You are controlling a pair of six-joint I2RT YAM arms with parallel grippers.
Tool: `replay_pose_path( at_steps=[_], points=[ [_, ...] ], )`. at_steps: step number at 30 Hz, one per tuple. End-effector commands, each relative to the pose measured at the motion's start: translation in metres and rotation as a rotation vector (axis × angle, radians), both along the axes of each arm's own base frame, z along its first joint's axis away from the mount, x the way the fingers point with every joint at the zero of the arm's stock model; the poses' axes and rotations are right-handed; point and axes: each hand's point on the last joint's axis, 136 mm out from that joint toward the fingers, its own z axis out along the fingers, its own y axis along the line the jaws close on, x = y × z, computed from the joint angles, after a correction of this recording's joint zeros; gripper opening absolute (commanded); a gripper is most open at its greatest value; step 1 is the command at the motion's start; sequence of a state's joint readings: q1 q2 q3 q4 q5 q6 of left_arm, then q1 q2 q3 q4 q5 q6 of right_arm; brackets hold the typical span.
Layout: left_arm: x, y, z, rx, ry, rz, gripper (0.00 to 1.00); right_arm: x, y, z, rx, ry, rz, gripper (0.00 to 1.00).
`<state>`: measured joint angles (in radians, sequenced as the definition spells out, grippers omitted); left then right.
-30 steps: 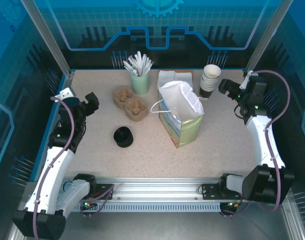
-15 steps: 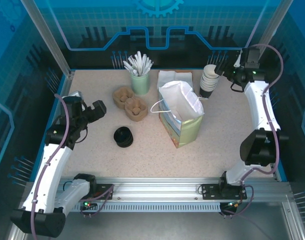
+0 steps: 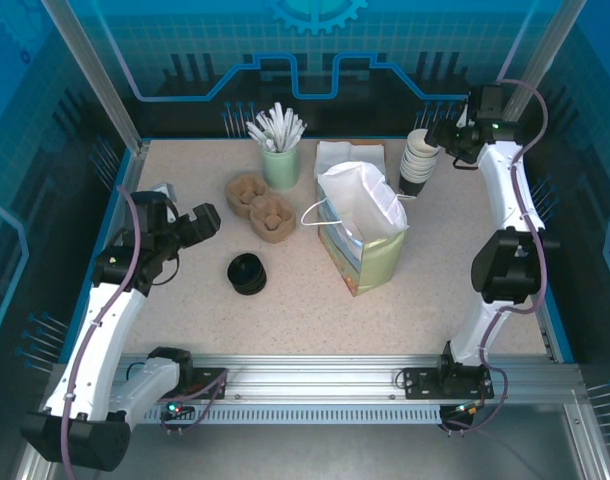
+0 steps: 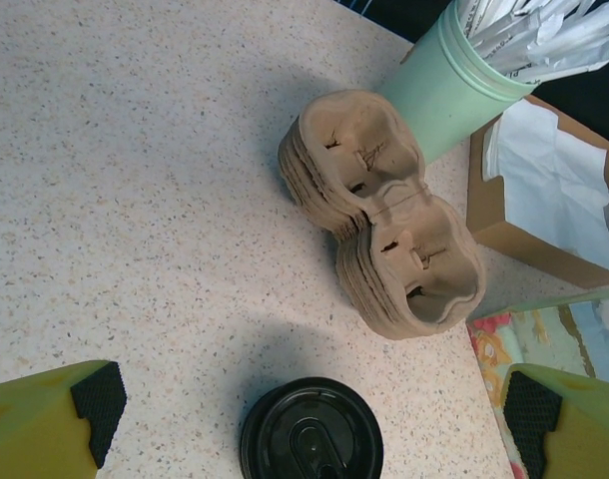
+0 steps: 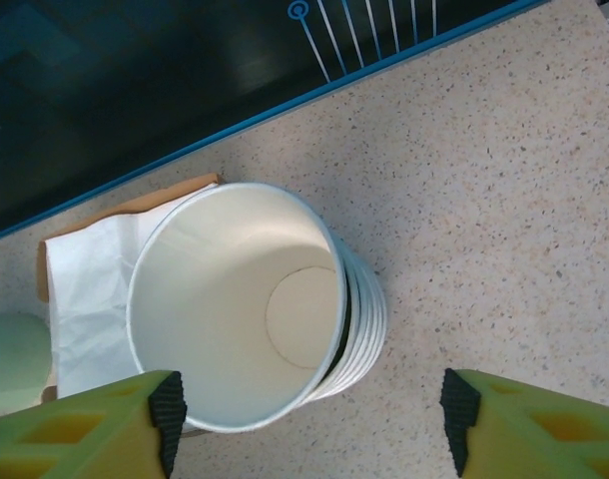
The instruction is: Pack the takeout coffee
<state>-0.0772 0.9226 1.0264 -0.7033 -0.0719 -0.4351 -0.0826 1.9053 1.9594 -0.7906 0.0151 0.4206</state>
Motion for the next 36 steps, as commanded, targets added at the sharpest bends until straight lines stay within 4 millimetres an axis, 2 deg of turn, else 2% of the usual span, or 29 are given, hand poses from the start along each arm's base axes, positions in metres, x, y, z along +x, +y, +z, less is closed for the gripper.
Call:
replay_pose_path(
  at_steps=[1, 11, 19, 27, 36],
  points=[
    [0.002, -0.007, 0.009, -0.004, -0.015, -0.042, 0.99, 0.006, 0.007, -0.004, -0.010, 0.027, 0.022, 0.66],
    [0.005, -0.009, 0.004, -0.008, -0.004, -0.041, 0.99, 0.024, 0.007, -0.019, -0.015, 0.062, 0.038, 0.51],
    [0.009, -0.010, 0.000, -0.015, 0.005, -0.043, 0.99, 0.026, 0.004, -0.028, -0.023, 0.085, 0.026, 0.40],
    [0.013, -0.013, -0.004, -0.026, 0.018, -0.052, 0.99, 0.028, 0.001, -0.033, -0.038, 0.101, 0.025, 0.25],
    [0.014, -0.015, -0.001, -0.038, 0.014, -0.056, 0.99, 0.027, -0.001, -0.035, -0.055, 0.110, 0.028, 0.20]
  ],
)
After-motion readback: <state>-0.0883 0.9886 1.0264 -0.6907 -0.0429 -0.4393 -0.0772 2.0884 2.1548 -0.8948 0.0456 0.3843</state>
